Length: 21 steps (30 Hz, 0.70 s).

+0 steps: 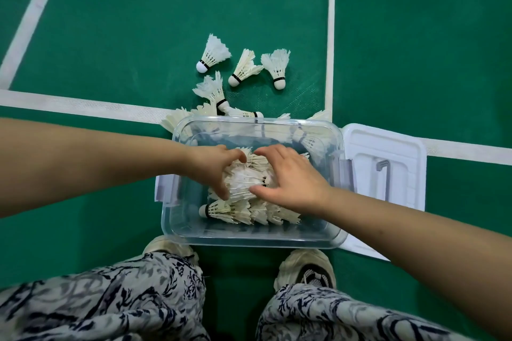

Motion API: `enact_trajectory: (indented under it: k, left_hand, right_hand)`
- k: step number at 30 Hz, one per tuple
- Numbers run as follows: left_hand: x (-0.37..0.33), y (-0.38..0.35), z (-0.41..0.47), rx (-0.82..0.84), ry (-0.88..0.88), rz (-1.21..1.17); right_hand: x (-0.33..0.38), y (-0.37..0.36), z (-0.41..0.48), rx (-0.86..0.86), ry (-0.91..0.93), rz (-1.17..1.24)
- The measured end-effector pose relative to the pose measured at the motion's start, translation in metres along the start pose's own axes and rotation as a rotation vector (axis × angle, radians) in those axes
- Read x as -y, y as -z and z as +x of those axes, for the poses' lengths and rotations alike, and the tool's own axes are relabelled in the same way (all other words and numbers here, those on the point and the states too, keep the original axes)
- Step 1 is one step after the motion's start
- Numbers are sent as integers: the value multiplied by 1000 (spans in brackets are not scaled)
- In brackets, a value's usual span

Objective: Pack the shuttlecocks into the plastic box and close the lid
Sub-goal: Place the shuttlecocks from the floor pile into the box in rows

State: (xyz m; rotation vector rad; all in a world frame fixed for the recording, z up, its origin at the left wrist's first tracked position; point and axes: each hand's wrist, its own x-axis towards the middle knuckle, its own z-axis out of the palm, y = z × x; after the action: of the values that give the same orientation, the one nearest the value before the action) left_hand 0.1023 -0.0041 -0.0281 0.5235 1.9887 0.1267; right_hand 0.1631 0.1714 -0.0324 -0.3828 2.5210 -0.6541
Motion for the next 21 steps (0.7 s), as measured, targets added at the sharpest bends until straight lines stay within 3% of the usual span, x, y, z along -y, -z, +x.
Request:
enact_trajectory:
  k: [6, 14, 21]
  left_hand:
    - [-5, 27, -19, -164, -86, 55]
    - [7, 58, -35, -567, -181, -162]
    - [17, 59, -17, -670, -237, -119]
  right_hand:
    - [2, 23, 8, -229, 52, 76]
    - [2, 45, 28, -409, 42, 144]
    - [-10, 59, 43, -450, -53, 154]
